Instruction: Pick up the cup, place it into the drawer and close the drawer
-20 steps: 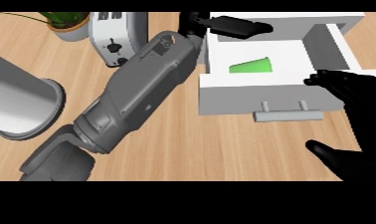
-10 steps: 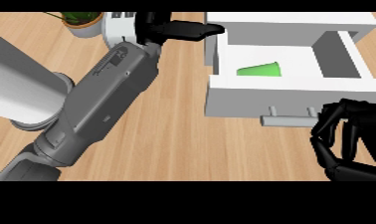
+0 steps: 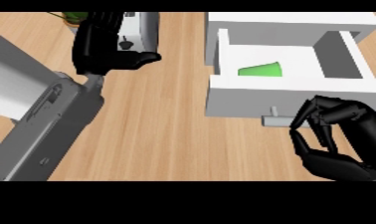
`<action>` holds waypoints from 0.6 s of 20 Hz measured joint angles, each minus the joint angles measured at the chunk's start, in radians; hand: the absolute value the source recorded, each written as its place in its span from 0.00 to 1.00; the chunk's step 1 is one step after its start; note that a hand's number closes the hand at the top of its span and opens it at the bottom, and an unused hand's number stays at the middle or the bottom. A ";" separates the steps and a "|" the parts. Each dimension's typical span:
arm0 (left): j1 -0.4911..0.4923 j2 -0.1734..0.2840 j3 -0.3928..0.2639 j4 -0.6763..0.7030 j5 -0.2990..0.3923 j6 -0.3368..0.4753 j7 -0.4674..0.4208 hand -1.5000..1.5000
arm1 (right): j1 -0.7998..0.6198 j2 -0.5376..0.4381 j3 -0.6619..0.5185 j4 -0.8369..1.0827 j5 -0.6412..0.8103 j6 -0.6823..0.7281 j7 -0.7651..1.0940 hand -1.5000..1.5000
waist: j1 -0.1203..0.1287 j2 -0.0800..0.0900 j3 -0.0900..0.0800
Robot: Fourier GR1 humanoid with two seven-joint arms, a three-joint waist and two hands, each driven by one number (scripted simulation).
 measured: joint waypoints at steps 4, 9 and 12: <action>0.131 0.037 0.014 -0.106 -0.001 -0.027 -0.007 0.00 | -0.015 -0.024 0.048 0.044 0.135 0.000 -0.059 1.00 | -0.001 0.002 0.000; 0.257 0.098 0.051 -0.173 0.019 -0.097 -0.025 0.00 | -0.031 -0.089 0.131 0.132 0.365 -0.023 -0.181 1.00 | 0.004 0.005 0.000; 0.315 0.120 0.078 -0.201 0.021 -0.133 -0.035 0.00 | -0.072 -0.082 0.185 0.238 0.488 -0.072 -0.228 1.00 | -0.001 0.007 0.000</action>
